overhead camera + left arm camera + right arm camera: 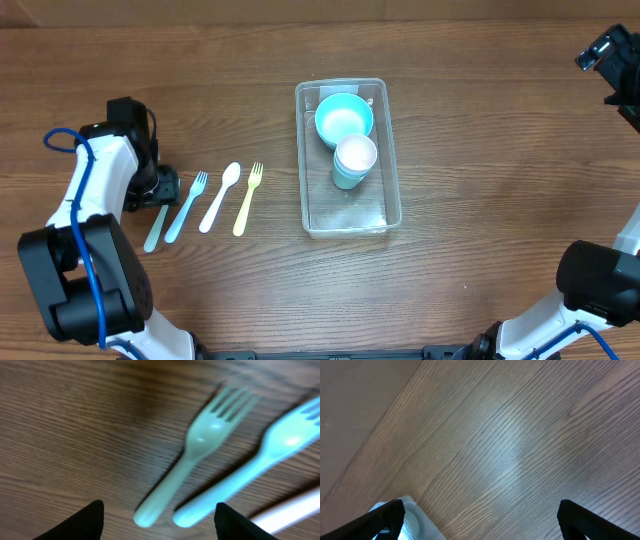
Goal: Pack container
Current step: 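Grasp the light-blue fork with the left gripper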
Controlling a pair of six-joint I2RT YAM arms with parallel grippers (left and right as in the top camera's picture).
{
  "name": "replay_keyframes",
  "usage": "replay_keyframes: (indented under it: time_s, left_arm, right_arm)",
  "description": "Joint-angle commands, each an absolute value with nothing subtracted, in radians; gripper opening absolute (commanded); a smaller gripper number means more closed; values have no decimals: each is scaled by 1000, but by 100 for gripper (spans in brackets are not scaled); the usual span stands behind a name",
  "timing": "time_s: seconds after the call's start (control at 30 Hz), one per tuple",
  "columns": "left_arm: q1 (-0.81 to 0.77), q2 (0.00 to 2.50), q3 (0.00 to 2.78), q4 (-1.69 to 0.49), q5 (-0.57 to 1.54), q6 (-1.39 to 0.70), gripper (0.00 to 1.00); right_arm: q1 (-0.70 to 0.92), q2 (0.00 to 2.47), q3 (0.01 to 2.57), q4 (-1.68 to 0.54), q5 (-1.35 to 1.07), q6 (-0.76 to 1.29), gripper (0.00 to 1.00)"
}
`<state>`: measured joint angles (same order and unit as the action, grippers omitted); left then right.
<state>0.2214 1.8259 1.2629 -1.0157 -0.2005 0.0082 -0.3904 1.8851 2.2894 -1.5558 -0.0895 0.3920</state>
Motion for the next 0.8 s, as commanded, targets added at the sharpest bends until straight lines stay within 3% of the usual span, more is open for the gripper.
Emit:
replay_keyframes:
  time_s: [0.0,0.27,0.37,0.47,0.77]
  left_arm:
    - [255,1908,1265,-994,-186,50,73]
    - [254,1962,1265,-937,-183,85,72]
    - [254,1962,1265,-917,-183,115,47]
    - [254,1962,1265,-909,-181,125,33]
    - [255,1964,1263,-897,-112,124,31]
  right_arm:
    - [-389,1871,2294,-1551,-83,397,100]
    - [-389,1871,2294,-1551,-83,397,100]
    - [-389,1871,2294,-1551,-83,397,100]
    - [-389,1871,2294,-1551,-83,397,100]
    - [-389,1871,2294,-1551,-83,397,100]
